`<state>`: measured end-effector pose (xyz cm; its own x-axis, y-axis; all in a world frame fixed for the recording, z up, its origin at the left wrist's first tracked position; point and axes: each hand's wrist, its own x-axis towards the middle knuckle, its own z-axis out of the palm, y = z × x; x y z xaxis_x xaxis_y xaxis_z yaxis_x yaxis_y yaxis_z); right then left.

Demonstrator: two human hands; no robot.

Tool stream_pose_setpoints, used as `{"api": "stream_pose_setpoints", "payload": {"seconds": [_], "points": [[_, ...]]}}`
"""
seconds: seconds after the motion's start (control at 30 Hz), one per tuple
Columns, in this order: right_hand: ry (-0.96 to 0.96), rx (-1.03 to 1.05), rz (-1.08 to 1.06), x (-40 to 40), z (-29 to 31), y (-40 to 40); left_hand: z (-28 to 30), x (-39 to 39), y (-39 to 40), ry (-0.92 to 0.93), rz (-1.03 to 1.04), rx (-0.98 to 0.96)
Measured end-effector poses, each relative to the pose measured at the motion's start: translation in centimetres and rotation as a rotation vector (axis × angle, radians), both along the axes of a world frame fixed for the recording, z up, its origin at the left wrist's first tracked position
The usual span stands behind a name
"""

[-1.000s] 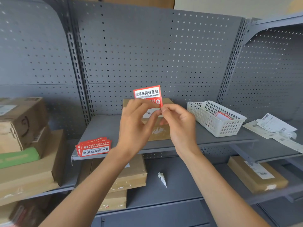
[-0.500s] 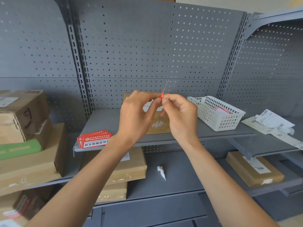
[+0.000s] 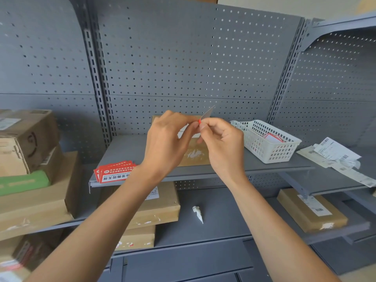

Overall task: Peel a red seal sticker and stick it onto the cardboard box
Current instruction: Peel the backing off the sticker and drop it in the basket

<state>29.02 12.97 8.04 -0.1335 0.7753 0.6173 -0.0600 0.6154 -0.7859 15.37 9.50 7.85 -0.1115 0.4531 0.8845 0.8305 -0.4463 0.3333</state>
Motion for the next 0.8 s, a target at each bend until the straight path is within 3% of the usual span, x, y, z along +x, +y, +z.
{"api": "stream_pose_setpoints", "payload": {"seconds": [0.23, 0.53, 0.8], "points": [[-0.005, -0.033, -0.007, 0.27, -0.19, 0.17, -0.43, 0.04, 0.24, 0.092, 0.03, 0.004], [-0.107, 0.082, -0.085, 0.55, -0.62, 0.67, -0.63, -0.26, 0.46, 0.127, 0.006, -0.006], [-0.119, 0.094, -0.076, 0.74, -0.54, 0.66, -0.29, -0.12, 0.28, 0.01, -0.029, -0.059]]}}
